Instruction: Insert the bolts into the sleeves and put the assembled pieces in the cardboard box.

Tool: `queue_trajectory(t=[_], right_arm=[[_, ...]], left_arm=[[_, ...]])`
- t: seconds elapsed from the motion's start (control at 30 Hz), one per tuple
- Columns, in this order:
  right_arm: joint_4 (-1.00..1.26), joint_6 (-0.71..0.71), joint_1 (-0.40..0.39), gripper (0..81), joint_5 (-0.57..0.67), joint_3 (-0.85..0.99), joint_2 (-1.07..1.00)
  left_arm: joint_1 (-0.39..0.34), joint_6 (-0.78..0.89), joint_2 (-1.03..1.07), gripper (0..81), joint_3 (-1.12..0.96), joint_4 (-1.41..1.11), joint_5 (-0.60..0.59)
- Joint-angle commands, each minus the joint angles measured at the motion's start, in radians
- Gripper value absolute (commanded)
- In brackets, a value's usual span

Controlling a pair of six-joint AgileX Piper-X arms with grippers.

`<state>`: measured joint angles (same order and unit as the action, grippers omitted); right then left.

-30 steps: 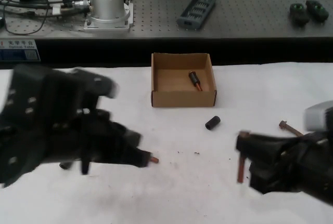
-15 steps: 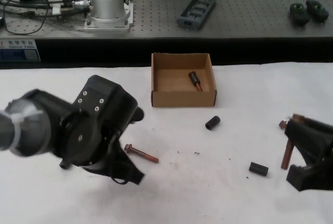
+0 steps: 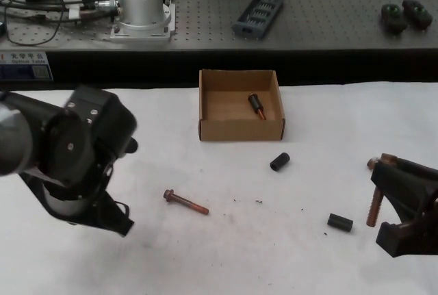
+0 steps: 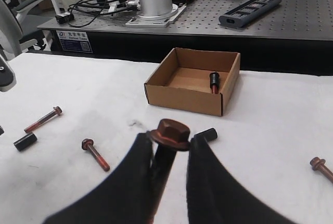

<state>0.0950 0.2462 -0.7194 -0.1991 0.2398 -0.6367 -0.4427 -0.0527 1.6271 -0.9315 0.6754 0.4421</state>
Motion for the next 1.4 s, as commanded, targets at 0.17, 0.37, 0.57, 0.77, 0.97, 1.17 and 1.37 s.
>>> queue_trajectory(t=[0.17, 0.37, 0.57, 0.77, 0.97, 1.17, 1.37], right_arm=[[0.037, 0.007, -0.003, 6.6, -0.008, 0.005, 0.007], [0.037, 0.005, -0.003, 6.6, -0.008, 0.005, 0.007], [0.037, 0.004, -0.003, 6.6, -0.008, 0.005, 0.007], [0.031, 0.004, -0.003, 6.6, -0.008, 0.005, 0.007], [0.031, 0.004, -0.003, 6.6, -0.008, 0.005, 0.007], [0.029, 0.004, -0.003, 6.6, -0.008, 0.005, 0.007], [0.028, 0.004, -0.003, 6.6, -0.008, 0.005, 0.007]], left_arm=[[0.020, -0.096, 0.002, 0.6, -0.010, -0.017, 0.026], [0.020, 0.003, 0.002, 0.6, -0.010, -0.019, 0.023], [0.020, 0.025, 0.002, 0.6, -0.010, -0.019, -0.205], [0.020, 0.081, 0.002, 0.8, -0.010, -0.040, -0.304], [0.020, 0.077, 0.002, 21.3, -0.010, -0.008, -0.288], [0.020, 0.067, 0.002, 48.0, -0.010, 0.016, -0.288], [0.029, -0.002, 0.002, 47.3, -0.010, -0.028, -0.288]])
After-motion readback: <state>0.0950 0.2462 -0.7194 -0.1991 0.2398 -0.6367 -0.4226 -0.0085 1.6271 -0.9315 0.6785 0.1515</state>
